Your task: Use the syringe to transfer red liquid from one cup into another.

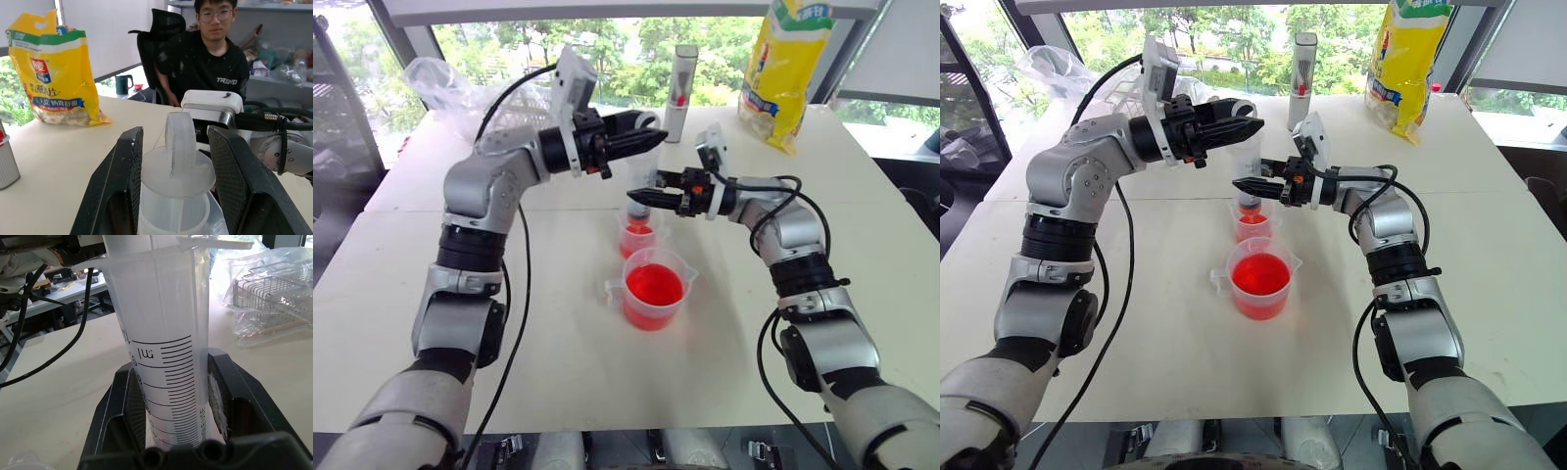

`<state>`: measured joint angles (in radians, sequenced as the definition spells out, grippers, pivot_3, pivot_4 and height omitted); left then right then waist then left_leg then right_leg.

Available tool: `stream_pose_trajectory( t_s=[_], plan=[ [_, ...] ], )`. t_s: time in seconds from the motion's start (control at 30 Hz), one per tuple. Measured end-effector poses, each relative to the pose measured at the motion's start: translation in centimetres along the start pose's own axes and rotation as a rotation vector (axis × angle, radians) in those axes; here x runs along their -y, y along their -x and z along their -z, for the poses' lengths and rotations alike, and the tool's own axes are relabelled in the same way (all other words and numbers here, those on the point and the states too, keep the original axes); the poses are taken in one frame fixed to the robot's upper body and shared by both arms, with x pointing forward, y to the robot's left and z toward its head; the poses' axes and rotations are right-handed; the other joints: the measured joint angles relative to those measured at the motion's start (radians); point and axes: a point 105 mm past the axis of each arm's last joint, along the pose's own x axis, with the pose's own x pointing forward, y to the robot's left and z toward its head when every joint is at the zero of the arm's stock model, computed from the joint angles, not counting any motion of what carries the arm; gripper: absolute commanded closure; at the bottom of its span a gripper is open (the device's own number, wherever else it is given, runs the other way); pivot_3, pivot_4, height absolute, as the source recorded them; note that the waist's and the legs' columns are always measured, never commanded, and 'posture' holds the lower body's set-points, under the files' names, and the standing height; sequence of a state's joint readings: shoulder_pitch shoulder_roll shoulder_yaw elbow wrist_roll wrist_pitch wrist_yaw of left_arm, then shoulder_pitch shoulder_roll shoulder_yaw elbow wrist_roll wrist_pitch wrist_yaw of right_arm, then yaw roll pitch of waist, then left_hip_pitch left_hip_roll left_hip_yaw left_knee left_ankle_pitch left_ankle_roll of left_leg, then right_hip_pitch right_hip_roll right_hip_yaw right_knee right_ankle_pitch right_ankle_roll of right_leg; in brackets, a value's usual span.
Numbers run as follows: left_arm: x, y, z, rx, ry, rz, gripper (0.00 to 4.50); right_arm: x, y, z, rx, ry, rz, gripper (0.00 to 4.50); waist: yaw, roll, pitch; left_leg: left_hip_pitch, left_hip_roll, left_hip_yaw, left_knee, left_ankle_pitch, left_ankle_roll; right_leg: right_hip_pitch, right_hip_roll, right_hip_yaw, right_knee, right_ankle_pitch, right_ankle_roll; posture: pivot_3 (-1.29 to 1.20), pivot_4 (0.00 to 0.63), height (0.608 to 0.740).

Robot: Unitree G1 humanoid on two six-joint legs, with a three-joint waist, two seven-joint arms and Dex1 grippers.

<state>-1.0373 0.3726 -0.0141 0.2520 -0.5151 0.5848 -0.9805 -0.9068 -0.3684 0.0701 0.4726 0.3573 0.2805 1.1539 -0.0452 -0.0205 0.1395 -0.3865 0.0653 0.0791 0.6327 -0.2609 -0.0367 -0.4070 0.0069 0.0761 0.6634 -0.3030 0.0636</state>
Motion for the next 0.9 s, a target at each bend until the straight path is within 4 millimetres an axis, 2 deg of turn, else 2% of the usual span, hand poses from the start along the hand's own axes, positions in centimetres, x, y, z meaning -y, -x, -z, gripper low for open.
stream_pose_trajectory(
  t_s=[0.9],
  plan=[
    [0.0,0.2,1.1,-0.03,0.036,-0.021,3.05,0.0,0.0,0.1,-0.004,-0.013,0.0,3.12,0.0,0.0,0.0,0.0,0.0,0.0,0.0,0.0,0.0,0.0,0.0,0.0,0.0,0.0,0.0,0.0,0.15,0.74]
  ],
)
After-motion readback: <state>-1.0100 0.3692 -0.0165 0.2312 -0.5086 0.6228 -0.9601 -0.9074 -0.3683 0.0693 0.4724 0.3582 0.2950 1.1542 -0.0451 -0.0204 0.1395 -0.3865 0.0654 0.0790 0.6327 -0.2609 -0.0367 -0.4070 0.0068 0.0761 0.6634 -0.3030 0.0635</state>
